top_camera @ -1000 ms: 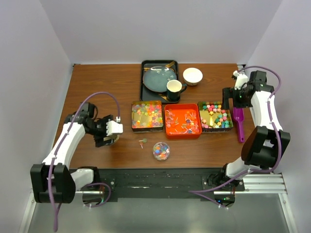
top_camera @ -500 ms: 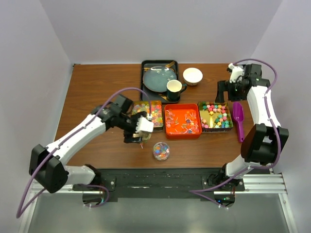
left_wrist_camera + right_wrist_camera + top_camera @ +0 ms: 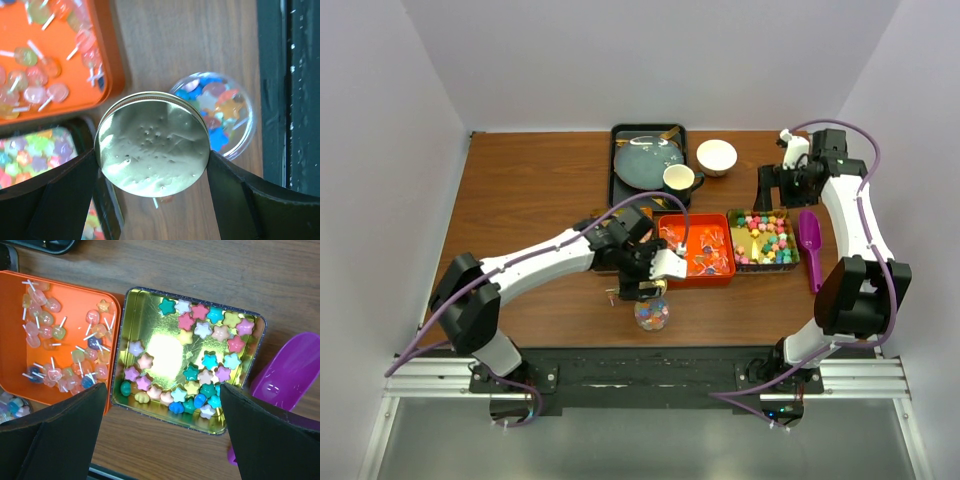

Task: Pack the candies
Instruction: Close the bottle lid on the packing bottle.

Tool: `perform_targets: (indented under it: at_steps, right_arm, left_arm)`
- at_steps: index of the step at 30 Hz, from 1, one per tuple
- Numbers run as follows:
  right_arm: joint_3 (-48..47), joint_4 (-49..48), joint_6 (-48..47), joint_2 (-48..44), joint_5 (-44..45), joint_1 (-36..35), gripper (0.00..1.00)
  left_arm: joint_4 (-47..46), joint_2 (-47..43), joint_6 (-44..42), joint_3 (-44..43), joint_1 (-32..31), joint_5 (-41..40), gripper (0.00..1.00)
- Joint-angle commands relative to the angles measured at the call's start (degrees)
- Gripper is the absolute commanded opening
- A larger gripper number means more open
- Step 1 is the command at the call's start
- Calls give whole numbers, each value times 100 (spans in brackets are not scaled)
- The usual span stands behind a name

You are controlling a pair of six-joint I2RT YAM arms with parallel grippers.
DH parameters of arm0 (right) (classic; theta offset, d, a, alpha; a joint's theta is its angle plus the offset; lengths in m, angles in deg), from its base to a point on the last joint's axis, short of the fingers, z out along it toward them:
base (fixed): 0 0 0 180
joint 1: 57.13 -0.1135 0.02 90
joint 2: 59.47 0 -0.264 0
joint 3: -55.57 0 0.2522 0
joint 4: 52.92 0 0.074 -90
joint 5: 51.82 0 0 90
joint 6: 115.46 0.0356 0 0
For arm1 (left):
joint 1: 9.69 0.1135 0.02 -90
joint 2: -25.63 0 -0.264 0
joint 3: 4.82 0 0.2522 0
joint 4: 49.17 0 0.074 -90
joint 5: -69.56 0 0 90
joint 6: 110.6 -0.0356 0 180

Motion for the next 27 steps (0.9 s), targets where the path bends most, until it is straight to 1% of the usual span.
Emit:
perform_targets:
  at_steps: [1,9,16,27]
  right_arm:
    - [-401,95,21,-109,60,-6,98]
    - [-384,228,-15,-135,-195,-6,98]
    - [-139,158,38,-240,-319,-6,98]
    - [90,70,82,-319,-433,-6,98]
  left_arm:
    - [-135,-5,261,-204,-330,-185,86]
    - [190,-172,226,-37,-523,-97,88]
    - [244,-93,200,42,-725,-114,89]
    - [252,-85,191,244,-840,-281,90]
